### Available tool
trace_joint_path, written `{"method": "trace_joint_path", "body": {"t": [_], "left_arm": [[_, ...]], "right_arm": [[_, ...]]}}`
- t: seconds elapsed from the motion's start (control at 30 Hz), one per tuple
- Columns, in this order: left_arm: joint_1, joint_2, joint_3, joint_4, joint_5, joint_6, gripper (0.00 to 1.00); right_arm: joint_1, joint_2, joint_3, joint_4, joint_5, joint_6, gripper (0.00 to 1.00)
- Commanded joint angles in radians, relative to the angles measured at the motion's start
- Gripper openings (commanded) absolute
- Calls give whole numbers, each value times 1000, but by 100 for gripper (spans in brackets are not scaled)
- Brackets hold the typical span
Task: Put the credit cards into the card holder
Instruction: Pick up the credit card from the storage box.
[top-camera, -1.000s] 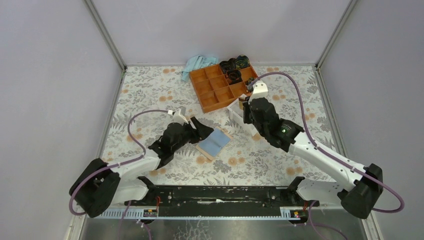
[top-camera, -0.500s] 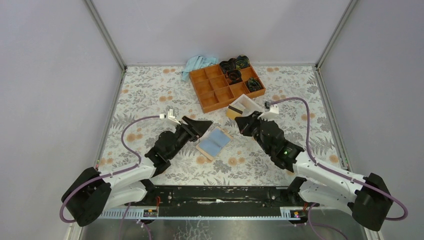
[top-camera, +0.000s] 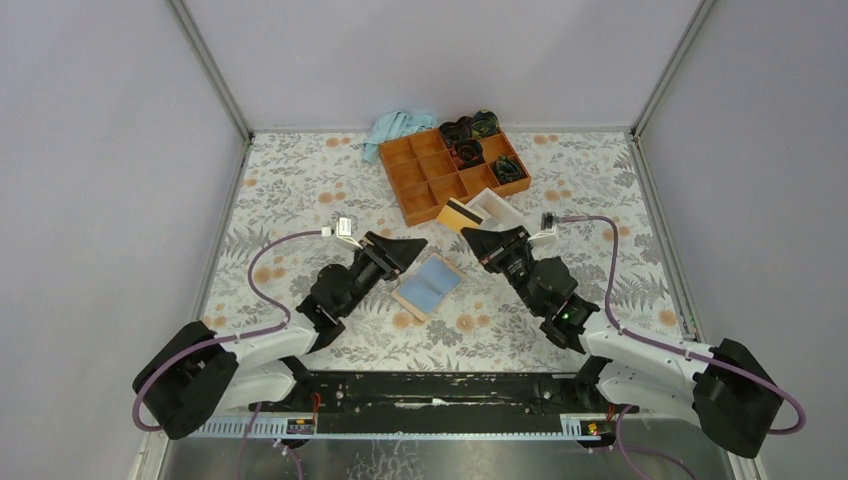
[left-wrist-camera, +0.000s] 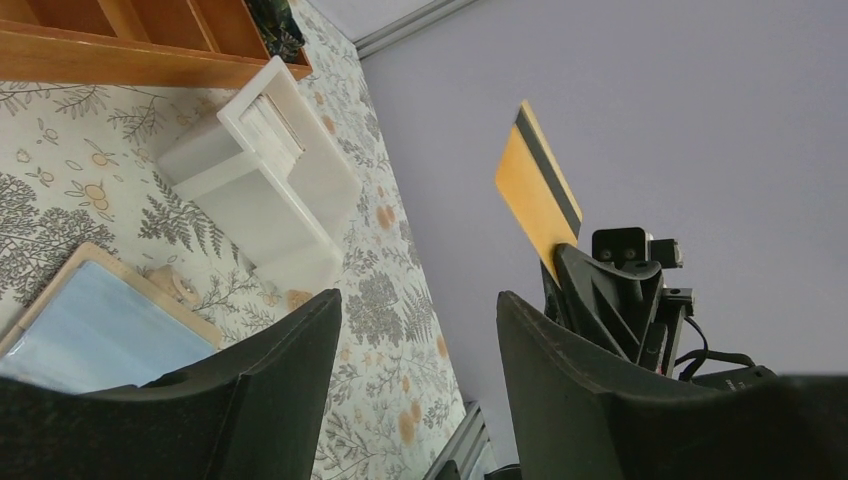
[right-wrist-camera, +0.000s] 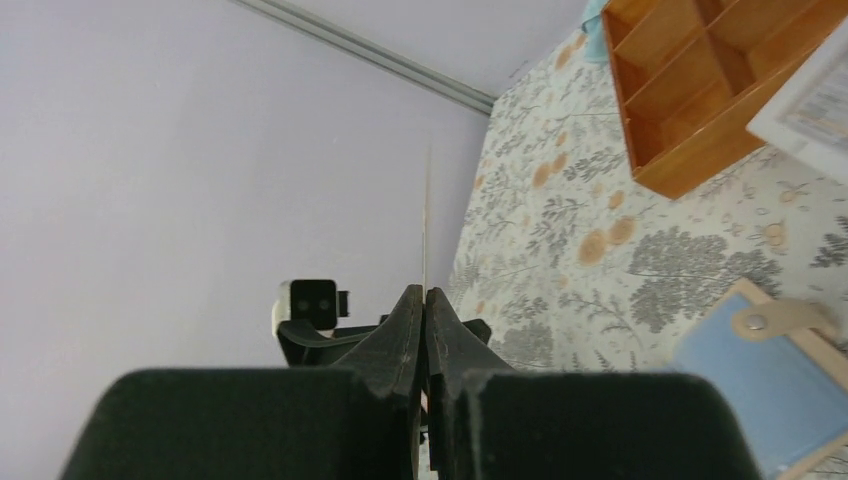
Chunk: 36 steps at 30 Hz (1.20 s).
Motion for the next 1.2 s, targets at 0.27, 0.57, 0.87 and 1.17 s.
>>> {"method": "trace_joint_path", "body": {"t": [0.27, 0.57, 0.87, 1.17], "left_arm": [[-3, 29, 38, 172, 15, 49, 65], [-4, 74, 71, 197, 34, 67, 65], [-2, 124, 104, 210, 33, 78, 64], [0, 172, 100, 271, 11, 59, 55]], "right_arm": [[7, 75, -18, 214, -38, 169, 0], [8, 169, -31, 317, -72, 217, 0], [13, 240, -25, 405, -104, 246, 0], [23, 268, -36, 454, -111, 273, 0]]}}
